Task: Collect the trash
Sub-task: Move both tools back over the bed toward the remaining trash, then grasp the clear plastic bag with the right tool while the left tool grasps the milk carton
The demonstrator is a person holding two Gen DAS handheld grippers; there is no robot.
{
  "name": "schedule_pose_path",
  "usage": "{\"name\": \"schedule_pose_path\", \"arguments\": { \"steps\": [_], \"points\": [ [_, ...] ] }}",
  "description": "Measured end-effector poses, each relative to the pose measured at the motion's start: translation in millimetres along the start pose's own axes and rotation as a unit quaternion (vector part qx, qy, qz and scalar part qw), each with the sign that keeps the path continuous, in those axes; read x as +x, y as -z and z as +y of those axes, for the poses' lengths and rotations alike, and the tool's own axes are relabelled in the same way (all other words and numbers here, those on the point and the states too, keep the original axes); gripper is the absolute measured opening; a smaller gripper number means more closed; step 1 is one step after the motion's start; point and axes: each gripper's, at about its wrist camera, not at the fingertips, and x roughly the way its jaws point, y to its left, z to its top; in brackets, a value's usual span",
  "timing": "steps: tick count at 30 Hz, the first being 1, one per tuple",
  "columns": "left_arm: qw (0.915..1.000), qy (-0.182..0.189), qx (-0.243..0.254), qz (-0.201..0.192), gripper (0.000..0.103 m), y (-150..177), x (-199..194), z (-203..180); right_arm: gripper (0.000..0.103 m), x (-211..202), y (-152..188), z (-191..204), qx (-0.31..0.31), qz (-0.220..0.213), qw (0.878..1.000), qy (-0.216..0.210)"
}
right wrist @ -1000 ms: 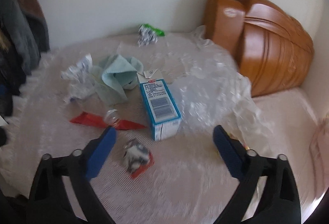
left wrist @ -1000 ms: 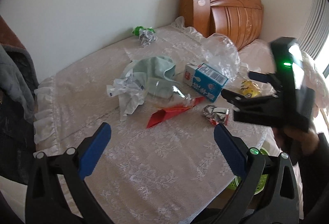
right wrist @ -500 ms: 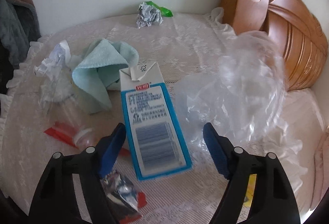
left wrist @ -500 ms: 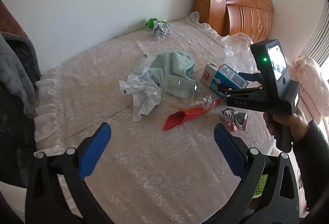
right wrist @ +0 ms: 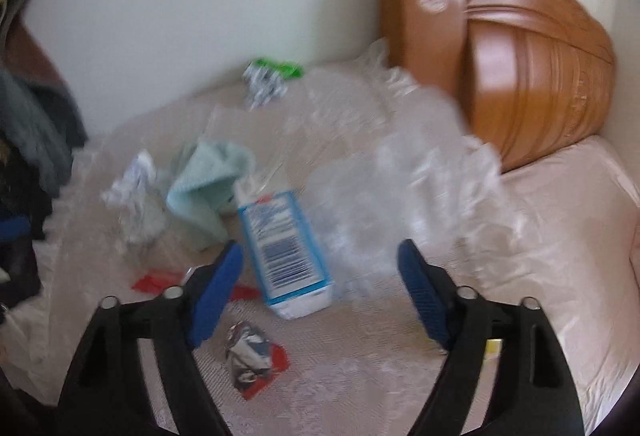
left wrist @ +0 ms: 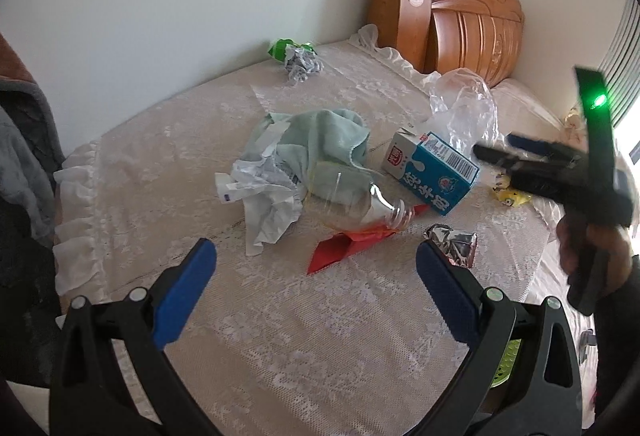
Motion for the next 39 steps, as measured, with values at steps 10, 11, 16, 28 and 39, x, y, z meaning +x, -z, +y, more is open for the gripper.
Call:
{"name": "schedule_pose_path", "arguments": {
  "steps": [10,11,16,28,39],
  "points": [
    [0.9982,0.046,0.038,0.008,0.096,-26,15,-50,0.091,74,-45,-49,0.104,0.035,0.994,0.03],
    [0.998,0.05,0.039,0.009,0.096,-28,16,-55,0.088,82,-44,-51,0.106,0.042,0.993,0.037],
    [0.9968,0.071,0.026,0.027,0.096,-48,34,-84,0.014,97,-34,-77,0.173,0.074,0.982,-0.008],
    [0.9853,0.03,-0.115,0.123,0.096,-83,122,-126,0.005,-15,-24,-121,0.191,-0.056,0.98,-0.004],
    [0.9624,-0.067,-0.186,0.186,0.081,-87,190,-133,0.005,-77,26,-146,0.189,-0.077,0.979,0.005]
  ]
}}
